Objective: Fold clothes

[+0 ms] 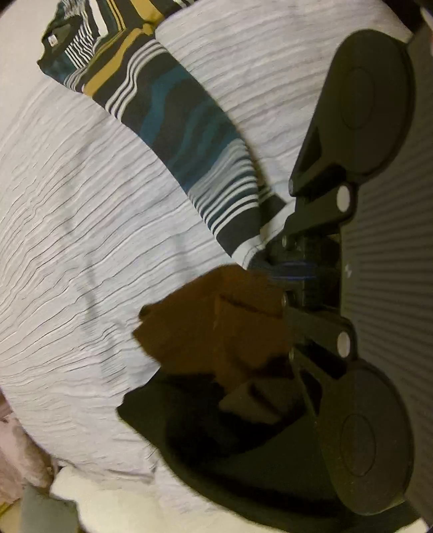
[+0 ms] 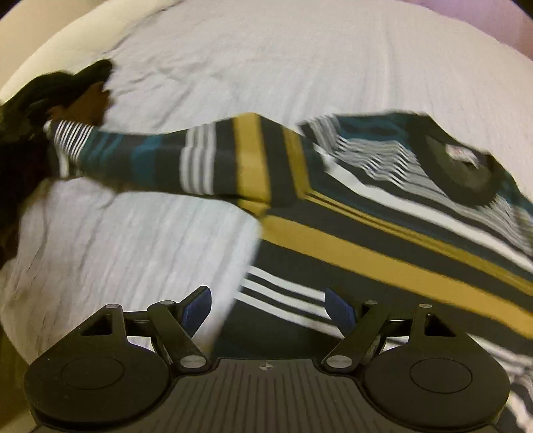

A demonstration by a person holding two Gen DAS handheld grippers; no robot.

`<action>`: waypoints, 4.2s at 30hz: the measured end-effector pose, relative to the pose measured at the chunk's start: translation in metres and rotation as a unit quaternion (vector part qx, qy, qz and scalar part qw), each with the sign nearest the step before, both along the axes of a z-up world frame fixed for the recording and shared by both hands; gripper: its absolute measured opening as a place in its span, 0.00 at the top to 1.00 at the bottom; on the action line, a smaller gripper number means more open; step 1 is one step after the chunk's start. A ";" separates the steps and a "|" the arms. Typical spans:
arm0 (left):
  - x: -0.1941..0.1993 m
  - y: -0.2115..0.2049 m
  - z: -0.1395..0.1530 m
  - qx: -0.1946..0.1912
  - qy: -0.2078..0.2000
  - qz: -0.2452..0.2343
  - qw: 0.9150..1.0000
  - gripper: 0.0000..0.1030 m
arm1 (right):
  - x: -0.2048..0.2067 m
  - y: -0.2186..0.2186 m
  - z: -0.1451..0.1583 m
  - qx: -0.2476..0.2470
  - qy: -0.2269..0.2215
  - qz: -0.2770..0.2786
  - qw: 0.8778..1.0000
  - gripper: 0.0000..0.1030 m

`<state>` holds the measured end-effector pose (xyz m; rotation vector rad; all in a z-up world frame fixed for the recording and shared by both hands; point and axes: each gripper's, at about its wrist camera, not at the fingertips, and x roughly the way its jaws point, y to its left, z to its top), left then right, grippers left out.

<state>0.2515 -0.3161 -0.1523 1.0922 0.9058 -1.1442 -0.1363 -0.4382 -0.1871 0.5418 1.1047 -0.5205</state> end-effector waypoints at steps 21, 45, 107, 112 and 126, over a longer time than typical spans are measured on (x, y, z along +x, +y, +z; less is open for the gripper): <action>0.000 0.009 0.012 0.013 0.039 -0.001 0.999 0.76 | 0.047 0.016 -0.019 0.017 -0.048 0.033 0.998 0.24; -0.388 -0.080 -0.023 0.041 0.096 -0.152 0.983 0.64 | -0.339 -0.094 -0.071 -0.047 0.109 -0.159 0.980 0.71; -0.743 -0.213 -0.059 0.098 0.149 -0.308 0.935 0.53 | -0.769 -0.171 -0.044 0.049 -0.133 -0.446 0.884 0.40; -0.747 -0.219 -0.059 0.097 0.147 -0.315 0.933 0.53 | -0.744 -0.172 -0.046 0.026 -0.062 -0.366 0.928 0.98; -0.724 -0.217 -0.062 0.086 0.146 -0.278 0.946 0.53 | -0.780 -0.182 -0.015 -0.027 -0.092 -0.546 0.832 0.36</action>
